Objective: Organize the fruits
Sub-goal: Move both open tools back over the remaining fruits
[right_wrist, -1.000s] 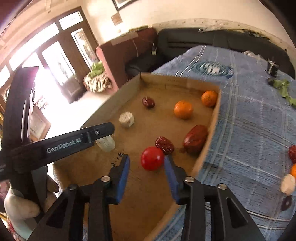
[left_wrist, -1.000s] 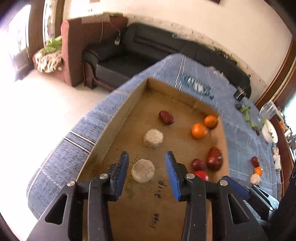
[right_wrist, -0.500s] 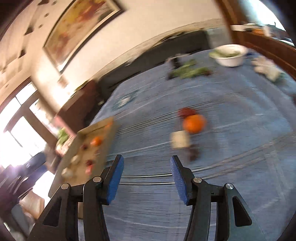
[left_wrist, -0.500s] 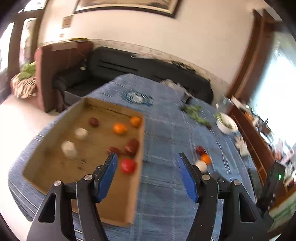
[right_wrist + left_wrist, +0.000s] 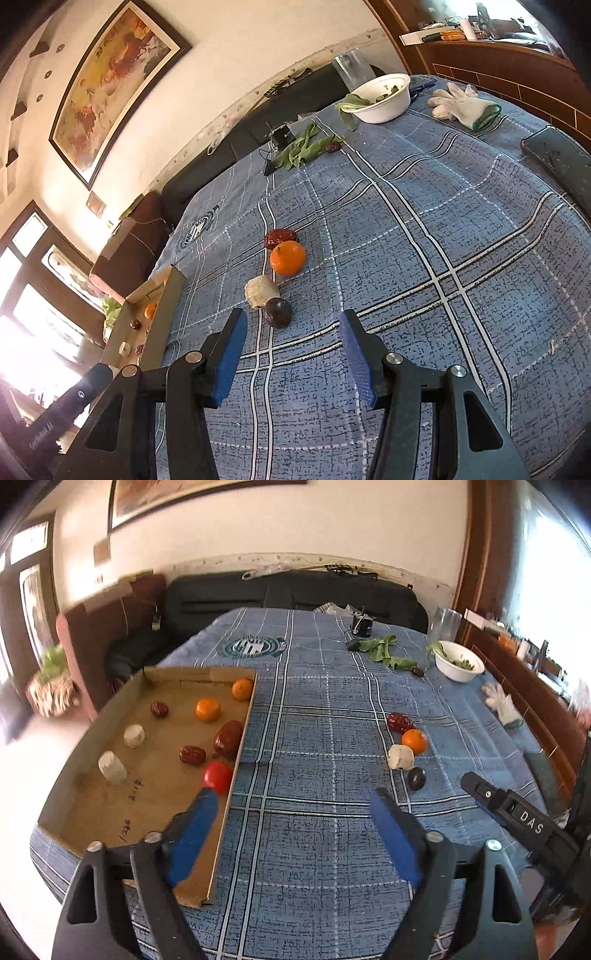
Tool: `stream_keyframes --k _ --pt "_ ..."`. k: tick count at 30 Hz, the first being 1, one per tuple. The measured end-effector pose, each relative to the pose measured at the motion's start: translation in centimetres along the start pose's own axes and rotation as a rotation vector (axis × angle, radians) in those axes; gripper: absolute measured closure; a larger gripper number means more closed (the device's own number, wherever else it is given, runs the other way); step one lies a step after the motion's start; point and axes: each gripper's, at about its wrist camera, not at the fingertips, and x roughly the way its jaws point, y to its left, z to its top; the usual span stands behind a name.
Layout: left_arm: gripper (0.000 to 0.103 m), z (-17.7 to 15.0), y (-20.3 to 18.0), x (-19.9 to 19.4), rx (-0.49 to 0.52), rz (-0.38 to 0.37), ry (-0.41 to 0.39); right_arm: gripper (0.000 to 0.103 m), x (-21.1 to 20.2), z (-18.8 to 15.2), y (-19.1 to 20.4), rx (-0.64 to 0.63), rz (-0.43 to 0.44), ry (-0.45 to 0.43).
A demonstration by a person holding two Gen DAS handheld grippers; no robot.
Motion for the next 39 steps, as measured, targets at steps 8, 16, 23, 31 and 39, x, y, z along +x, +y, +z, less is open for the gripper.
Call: stream_keyframes --k 8,16,23,31,39 --pt "0.018 -0.6 -1.3 0.3 0.051 0.045 -0.030 0.046 0.0 -0.5 0.2 -0.020 -0.018 0.007" --pt "0.018 -0.6 -1.1 0.5 0.065 0.102 -0.047 0.046 0.3 -1.0 1.1 -0.076 -0.047 0.012" --pt "0.018 -0.4 0.1 0.9 0.035 0.094 -0.029 0.045 0.6 -0.6 1.9 -0.132 -0.037 0.070" --pt "0.018 -0.1 1.4 2.0 -0.016 0.009 -0.011 0.045 0.9 1.6 1.7 -0.177 -0.119 0.109" --pt "0.018 -0.5 1.8 2.7 -0.041 -0.039 -0.007 0.045 1.8 3.5 0.9 -0.209 -0.183 0.154"
